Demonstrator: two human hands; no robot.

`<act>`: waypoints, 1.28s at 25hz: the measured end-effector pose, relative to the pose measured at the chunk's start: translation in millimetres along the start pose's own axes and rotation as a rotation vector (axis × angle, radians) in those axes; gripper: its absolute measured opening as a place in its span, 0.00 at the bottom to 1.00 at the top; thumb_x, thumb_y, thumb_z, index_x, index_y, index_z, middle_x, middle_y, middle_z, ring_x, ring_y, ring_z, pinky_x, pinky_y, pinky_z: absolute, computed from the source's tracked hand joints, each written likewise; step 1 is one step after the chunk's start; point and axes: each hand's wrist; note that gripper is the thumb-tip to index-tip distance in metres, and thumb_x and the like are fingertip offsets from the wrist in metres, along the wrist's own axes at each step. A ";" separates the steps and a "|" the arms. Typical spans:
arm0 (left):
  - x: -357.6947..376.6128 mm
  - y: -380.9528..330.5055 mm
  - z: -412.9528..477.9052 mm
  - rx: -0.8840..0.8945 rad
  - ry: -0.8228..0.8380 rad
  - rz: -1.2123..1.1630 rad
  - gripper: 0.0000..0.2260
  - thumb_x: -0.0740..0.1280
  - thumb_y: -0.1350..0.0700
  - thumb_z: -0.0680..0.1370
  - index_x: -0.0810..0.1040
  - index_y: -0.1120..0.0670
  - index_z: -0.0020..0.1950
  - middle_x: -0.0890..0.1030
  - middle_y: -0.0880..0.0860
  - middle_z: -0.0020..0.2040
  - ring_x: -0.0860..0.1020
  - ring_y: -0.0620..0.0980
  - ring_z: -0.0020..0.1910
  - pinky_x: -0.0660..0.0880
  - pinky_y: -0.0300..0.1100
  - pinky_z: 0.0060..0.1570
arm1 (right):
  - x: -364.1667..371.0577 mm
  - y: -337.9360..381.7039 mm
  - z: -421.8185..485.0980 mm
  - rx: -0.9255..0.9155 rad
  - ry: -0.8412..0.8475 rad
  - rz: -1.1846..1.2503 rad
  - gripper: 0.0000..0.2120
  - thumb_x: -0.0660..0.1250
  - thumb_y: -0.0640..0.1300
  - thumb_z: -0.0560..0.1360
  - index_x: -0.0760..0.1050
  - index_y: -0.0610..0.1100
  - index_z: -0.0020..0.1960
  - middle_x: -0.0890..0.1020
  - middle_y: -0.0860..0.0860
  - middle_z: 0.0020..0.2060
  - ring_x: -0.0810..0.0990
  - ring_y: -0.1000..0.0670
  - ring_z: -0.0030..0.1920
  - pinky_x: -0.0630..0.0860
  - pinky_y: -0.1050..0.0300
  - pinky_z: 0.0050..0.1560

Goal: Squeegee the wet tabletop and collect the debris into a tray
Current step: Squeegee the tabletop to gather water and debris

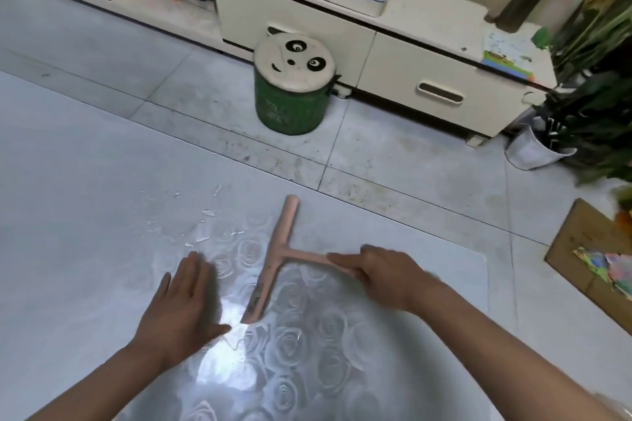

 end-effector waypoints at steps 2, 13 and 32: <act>-7.2 21.5 -4.8 -0.088 0.084 0.094 0.48 0.57 0.30 0.73 0.38 0.60 0.77 0.37 0.60 0.77 0.39 0.58 0.77 0.44 0.51 0.75 | -21.8 3.6 7.6 -0.024 -0.058 -0.078 0.25 0.55 0.47 0.79 0.59 0.70 0.69 0.74 0.51 0.50 0.77 0.44 0.55 0.70 0.53 0.48; -10.9 99.8 -13.8 -0.086 0.259 0.167 0.43 0.59 0.31 0.73 0.52 0.58 0.77 0.44 0.56 0.79 0.44 0.51 0.78 0.47 0.56 0.73 | -3.3 86.1 40.2 0.181 -0.004 0.075 0.25 0.54 0.48 0.79 0.58 0.66 0.72 0.75 0.50 0.64 0.73 0.44 0.64 0.69 0.56 0.51; -151.4 136.0 -121.6 0.154 0.143 0.121 0.24 0.54 0.46 0.81 0.59 0.53 0.76 0.58 0.52 0.78 0.59 0.49 0.75 0.57 0.47 0.73 | -83.4 297.7 -173.5 0.529 -0.272 0.522 0.19 0.53 0.51 0.82 0.63 0.60 0.72 0.80 0.52 0.57 0.77 0.47 0.57 0.73 0.53 0.52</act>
Point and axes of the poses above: each hand's wrist, its own z-axis towards the middle knuckle, its own x-axis out of the palm, y = z × x
